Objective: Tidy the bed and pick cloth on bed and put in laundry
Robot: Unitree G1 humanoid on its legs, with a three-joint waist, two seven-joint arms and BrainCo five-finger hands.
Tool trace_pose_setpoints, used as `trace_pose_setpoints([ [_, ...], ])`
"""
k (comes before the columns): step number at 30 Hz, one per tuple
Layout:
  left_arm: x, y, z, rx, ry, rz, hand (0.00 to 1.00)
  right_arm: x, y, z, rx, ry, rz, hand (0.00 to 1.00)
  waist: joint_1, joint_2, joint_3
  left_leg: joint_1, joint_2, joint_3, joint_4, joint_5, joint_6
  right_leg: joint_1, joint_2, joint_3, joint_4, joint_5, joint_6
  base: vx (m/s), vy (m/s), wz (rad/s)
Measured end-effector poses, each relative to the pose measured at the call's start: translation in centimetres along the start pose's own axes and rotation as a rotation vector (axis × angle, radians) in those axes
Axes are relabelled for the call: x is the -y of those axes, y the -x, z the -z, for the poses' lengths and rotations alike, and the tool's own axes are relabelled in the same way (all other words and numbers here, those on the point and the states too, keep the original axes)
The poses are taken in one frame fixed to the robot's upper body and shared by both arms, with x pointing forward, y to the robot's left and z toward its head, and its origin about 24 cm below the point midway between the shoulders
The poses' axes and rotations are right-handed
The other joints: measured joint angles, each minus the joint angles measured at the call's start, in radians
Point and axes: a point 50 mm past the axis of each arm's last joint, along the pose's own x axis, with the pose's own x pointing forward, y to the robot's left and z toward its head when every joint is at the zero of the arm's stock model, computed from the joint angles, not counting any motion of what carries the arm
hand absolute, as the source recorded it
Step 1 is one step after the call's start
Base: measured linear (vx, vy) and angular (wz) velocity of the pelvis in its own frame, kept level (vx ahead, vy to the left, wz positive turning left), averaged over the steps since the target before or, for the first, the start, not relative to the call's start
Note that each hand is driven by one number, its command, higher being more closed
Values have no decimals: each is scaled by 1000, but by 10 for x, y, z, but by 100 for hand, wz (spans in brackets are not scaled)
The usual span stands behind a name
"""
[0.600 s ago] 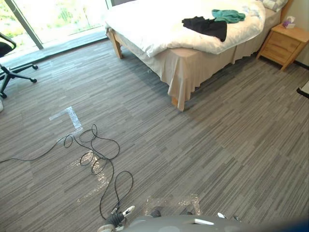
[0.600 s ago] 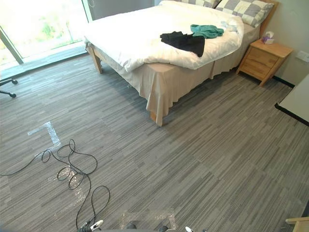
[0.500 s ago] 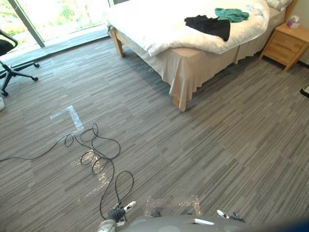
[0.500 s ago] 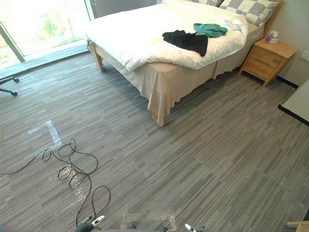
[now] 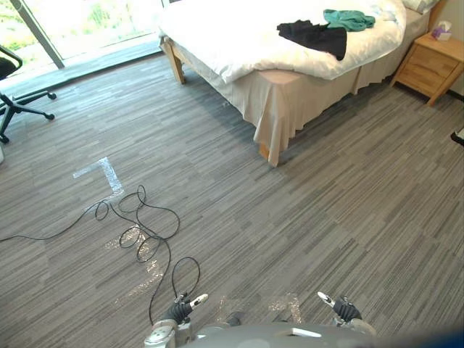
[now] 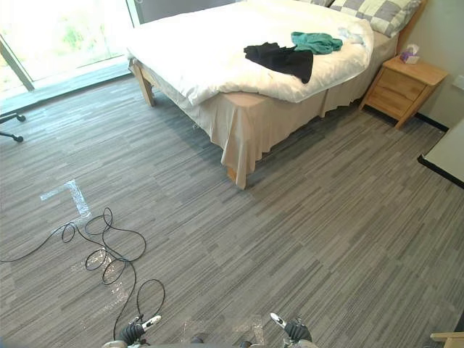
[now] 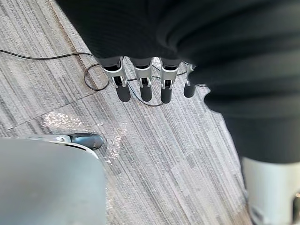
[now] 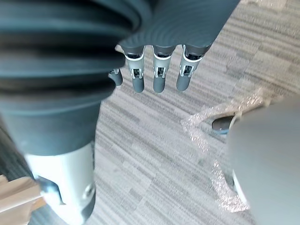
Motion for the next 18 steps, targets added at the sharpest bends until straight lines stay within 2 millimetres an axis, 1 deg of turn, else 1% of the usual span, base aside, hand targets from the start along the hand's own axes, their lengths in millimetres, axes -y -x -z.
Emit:
trace_pose_setpoints([
  [6, -1, 0, 3, -14, 6, -3, 0, -1, 0, 0, 5, -21, 5, 0, 2, -1, 1, -1, -1, 15, -3, 1, 3, -3, 0, 0, -10, 6, -9, -61, -20, -7],
  [7, -1, 0, 4, -18, 10, -4, 0, -1, 0, 0, 5, -21, 5, 0, 2, -2, 1, -1, -2, 17, -6, 4, 8, -3, 1, 0, -16, 10, -18, -70, -29, -10],
  [9, -1, 0, 4, -22, 10, -4, 0, -1, 0, 0, 5, -22, 5, 0, 1, -2, 1, 3, -2, 17, -19, 12, 20, -4, 3, 0, -18, 11, -20, -66, -29, -2],
  [11, -1, 0, 4, -21, 10, -4, 0, -1, 0, 0, 7, -21, 5, 0, 2, -4, 2, 7, -2, 18, -20, 12, 22, -4, 3, 0, -17, 11, -22, -56, -20, 0],
  [12, -2, 0, 4, -22, 9, -5, 0, -1, 0, -1, 9, -22, 5, 0, 2, -7, 4, 10, -2, 19, -18, 9, 31, -6, 2, 0, -10, 5, -31, -49, -13, -4],
  [13, -2, 0, 4, -21, 7, -5, 0, -1, 0, -1, 15, -23, 5, 0, 2, -14, 9, 7, -2, 25, -6, -1, 45, -29, -2, 2, 40, -22, -49, -53, -16, -7],
  [14, -2, 0, 1, -16, 4, -5, 0, -1, 0, -2, 18, -29, 5, 0, 1, -16, 13, -19, -3, 32, 26, -23, 49, -67, -13, 3, 108, -59, -46, -24, -14, -12],
  [15, -3, -2, -3, -7, -4, -6, 0, -2, 0, -4, 27, -37, 3, 0, 2, -23, 20, -50, -5, 40, 78, -50, 51, -118, -30, 6, 196, -98, -47, -9, -10, -12],
  [16, -5, -2, -5, -6, -8, -8, 0, -3, -1, -6, 31, -36, 1, 0, 2, -26, 22, -67, -7, 44, 108, -63, 54, -144, -40, 9, 238, -119, -46, 14, -9, -13],
  [17, -8, -2, -8, -4, -15, -14, 0, -5, -2, -8, 37, -36, -4, 0, -1, -35, 30, -99, -12, 47, 162, -85, 59, -186, -59, 9, 318, -154, -45, 21, -16, -11],
  [18, -9, -3, -11, 2, -16, -15, 0, -6, -2, -11, 43, -51, -5, 0, -3, -39, 44, -115, -12, 51, 196, -102, 61, -210, -71, 7, 371, -168, -36, 19, -24, -15],
])
